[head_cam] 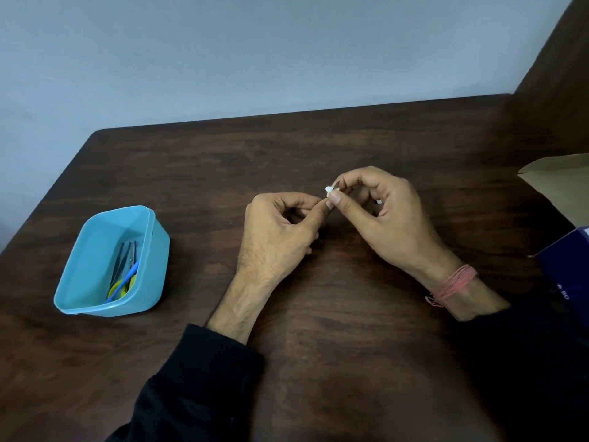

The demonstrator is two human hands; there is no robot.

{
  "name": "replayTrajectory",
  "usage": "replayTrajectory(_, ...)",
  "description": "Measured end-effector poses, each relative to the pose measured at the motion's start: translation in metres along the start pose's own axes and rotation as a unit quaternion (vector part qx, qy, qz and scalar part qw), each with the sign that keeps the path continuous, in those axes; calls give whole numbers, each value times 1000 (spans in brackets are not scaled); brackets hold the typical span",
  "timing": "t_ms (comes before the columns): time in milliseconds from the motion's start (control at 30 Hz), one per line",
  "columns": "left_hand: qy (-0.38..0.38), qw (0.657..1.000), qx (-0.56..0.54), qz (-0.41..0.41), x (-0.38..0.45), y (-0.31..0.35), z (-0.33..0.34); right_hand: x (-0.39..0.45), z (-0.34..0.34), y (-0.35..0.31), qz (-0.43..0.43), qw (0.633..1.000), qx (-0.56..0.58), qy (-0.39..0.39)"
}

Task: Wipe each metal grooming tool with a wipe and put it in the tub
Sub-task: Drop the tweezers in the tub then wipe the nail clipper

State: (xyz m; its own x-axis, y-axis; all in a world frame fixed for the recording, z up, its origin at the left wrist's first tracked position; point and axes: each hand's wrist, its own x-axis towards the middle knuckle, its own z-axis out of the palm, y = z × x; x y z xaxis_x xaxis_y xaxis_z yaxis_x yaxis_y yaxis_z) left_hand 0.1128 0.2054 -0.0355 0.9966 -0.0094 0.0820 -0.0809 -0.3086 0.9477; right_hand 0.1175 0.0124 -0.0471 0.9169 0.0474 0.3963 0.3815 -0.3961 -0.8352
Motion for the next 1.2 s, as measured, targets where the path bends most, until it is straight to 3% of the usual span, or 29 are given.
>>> replayTrajectory(100,-9,1000,-4,3,0,0,-1,-1,0,-3,-37,999,6,23)
replayTrajectory(667,-7,1000,-10,-3,0,1,-2,-4,0,-8,-42,999,-1,27)
replayTrajectory(833,4,1000,-25,-10,1,0,0,-5,1,-12,-87,991,-69,71)
replayTrajectory(1200,9,1000,-15,-15,1,-1,0,-3,-1,-9,-72,993,-77,47)
